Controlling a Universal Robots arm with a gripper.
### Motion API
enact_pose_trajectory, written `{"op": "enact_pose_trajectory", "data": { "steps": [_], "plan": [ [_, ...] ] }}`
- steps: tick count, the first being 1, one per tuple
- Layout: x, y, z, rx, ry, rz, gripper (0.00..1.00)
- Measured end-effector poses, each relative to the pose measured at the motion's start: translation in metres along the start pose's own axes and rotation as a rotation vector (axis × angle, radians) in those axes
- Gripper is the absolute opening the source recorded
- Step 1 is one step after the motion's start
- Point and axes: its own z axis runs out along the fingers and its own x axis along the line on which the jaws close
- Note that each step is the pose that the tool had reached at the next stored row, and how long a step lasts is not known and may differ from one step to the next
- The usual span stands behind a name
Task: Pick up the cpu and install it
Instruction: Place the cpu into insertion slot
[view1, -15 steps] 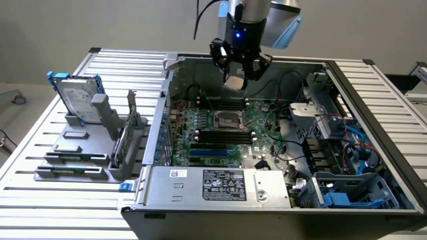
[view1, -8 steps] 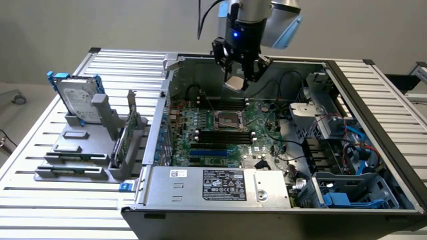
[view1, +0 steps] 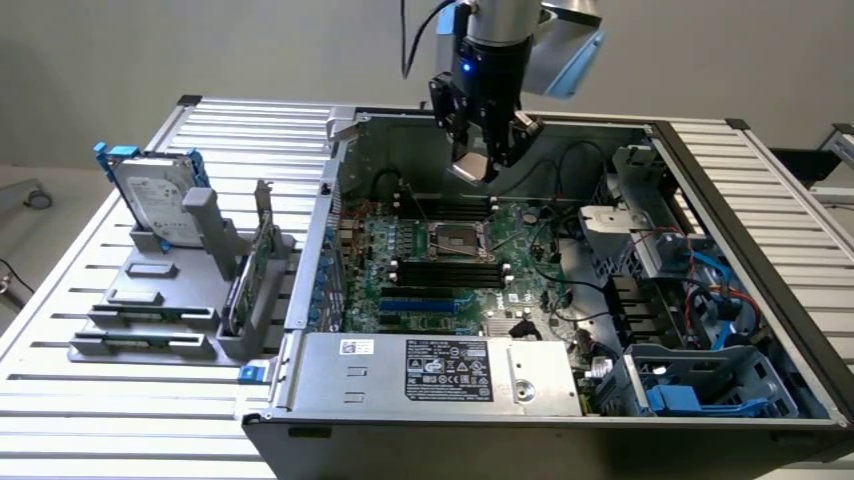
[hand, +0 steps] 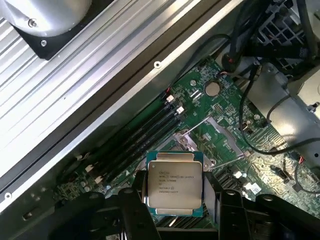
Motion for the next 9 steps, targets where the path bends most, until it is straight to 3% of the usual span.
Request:
{"op": "enact_pose_trajectory", "data": {
  "steps": [9],
  "plan": [
    [0.0,0.0,0.0,-0.0074,-0.0158,0.154,0.55]
  ]
}}
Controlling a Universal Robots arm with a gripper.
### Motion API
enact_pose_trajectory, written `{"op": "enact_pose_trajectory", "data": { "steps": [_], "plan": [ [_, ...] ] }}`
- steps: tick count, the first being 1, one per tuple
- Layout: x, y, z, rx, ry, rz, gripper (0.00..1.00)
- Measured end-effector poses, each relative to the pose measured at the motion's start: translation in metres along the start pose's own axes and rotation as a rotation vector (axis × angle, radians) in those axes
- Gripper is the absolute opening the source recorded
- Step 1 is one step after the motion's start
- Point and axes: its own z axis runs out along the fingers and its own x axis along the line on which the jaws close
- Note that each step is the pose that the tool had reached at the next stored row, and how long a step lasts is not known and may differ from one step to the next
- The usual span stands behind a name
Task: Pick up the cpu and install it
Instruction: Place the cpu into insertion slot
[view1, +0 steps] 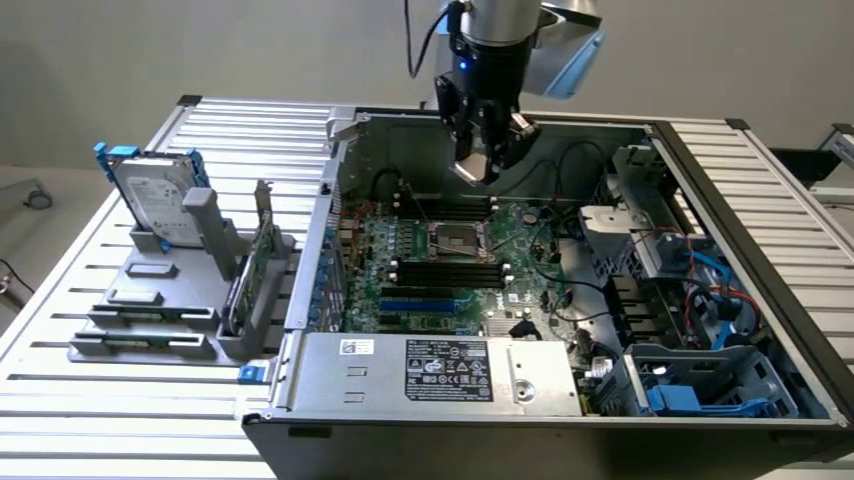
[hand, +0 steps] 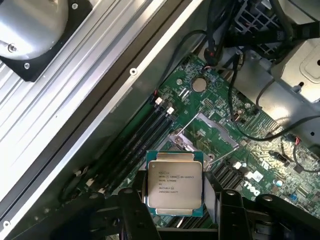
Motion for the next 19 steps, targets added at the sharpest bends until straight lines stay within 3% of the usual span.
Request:
{"op": "enact_pose_trajectory", "data": {
  "steps": [14,19],
  "plan": [
    [0.0018,-0.0025,0.0012,-0.0055,-0.0154,0.168,0.55],
    [0.0019,-0.003,0.0032,-0.0038,-0.0199,0.231,0.55]
  ]
}}
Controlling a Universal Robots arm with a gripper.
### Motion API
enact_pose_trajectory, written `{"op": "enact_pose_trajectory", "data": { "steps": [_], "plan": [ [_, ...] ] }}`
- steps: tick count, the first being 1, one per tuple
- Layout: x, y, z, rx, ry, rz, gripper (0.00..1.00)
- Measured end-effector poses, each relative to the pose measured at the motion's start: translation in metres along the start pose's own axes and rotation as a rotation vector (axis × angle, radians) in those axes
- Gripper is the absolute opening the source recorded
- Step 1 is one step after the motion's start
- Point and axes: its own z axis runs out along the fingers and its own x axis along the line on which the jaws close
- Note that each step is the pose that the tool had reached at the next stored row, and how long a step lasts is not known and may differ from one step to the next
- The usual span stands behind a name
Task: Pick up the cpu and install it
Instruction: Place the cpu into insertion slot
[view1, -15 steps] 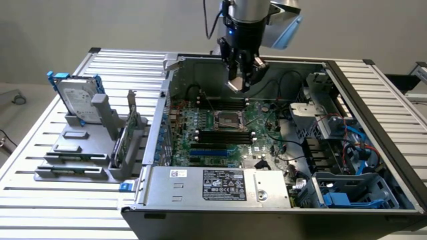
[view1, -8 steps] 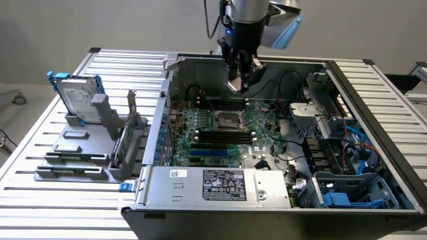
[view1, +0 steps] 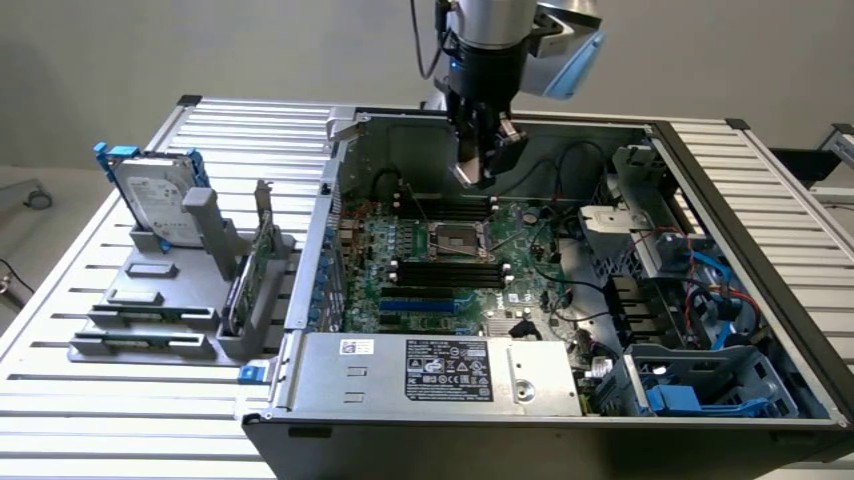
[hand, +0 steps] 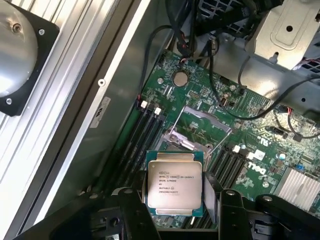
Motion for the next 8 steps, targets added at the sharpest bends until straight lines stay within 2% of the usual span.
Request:
{"op": "enact_pose_trajectory", "data": {
  "steps": [8],
  "plan": [
    [-0.0002,-0.0009,0.007,0.0067,-0.0112,0.103,0.55]
  ]
}}
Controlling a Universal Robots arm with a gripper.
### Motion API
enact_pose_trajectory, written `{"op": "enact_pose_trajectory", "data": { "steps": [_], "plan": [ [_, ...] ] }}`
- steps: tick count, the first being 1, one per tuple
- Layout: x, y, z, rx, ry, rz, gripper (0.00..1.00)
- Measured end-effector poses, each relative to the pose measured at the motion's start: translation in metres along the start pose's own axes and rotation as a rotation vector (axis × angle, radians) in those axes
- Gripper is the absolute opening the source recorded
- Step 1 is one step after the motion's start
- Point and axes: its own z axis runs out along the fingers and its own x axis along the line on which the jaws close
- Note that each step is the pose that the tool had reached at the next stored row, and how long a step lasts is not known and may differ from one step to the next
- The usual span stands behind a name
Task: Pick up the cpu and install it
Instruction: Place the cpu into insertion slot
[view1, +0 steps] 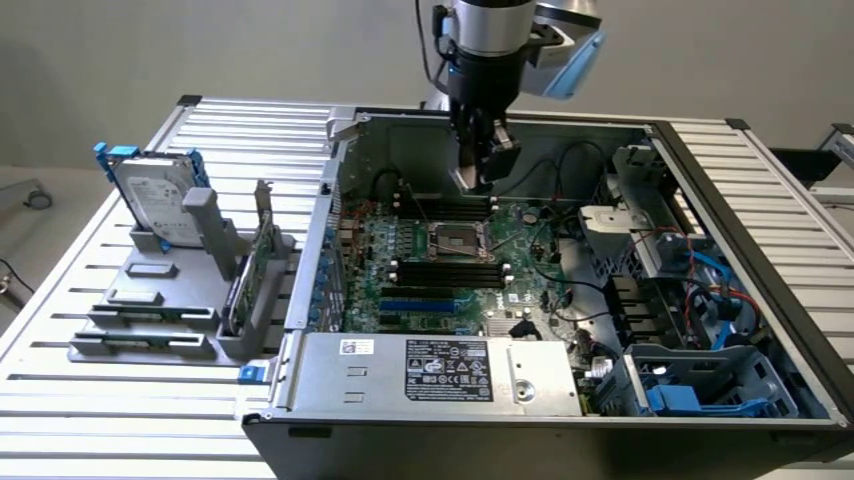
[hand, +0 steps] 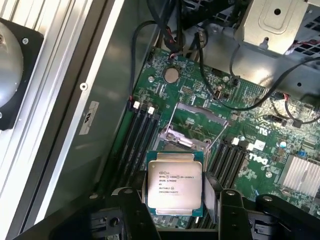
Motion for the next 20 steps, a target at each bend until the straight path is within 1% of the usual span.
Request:
{"op": "enact_pose_trajectory", "data": {
  "steps": [14,17,20],
  "plan": [
    [-0.001,-0.001,0.0125,0.005,-0.0185,0.24,0.55],
    [-0.001,-0.0013,0.0155,0.0069,-0.0227,0.284,0.55],
    [-0.001,-0.0017,0.0186,0.0087,-0.0281,0.322,0.55]
  ]
}}
